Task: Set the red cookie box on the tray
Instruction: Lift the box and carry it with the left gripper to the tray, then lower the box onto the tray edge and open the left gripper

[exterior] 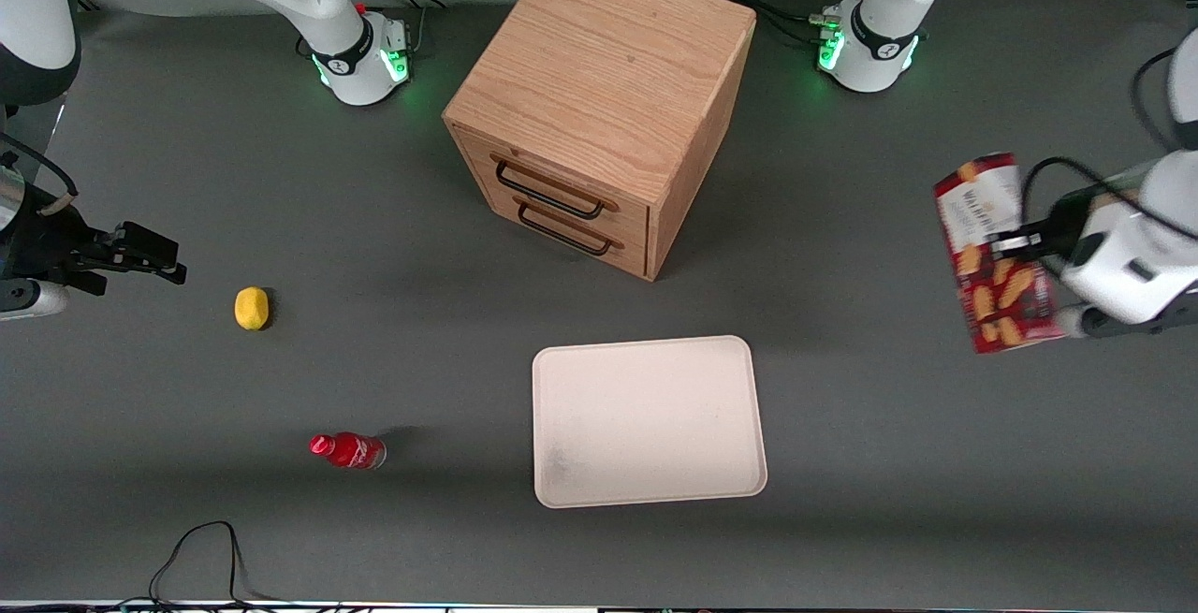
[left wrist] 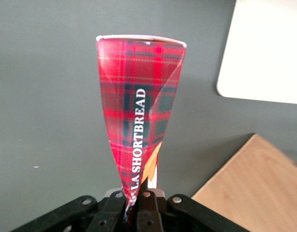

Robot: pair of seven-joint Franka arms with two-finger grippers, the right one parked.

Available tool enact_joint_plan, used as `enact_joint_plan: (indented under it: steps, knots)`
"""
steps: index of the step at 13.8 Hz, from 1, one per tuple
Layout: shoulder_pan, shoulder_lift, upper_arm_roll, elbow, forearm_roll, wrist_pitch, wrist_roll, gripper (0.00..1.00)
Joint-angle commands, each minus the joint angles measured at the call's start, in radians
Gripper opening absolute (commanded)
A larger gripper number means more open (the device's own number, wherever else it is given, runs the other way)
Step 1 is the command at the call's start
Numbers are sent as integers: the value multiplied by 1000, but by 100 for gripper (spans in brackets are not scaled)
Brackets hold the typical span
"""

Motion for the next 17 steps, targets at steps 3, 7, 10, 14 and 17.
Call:
enact_joint_plan:
  steps: [3,7,10,14,17]
  knots:
    - [-103,259,-64,199,-19,174,-188,0]
    - [-189,412,-59,208,-18,366,-228,0]
    - [-192,480,-59,221,-16,435,-223,0]
    - [-211,557,-55,236,19,505,-187,0]
    - [-209,596,-49,236,36,545,-112,0]
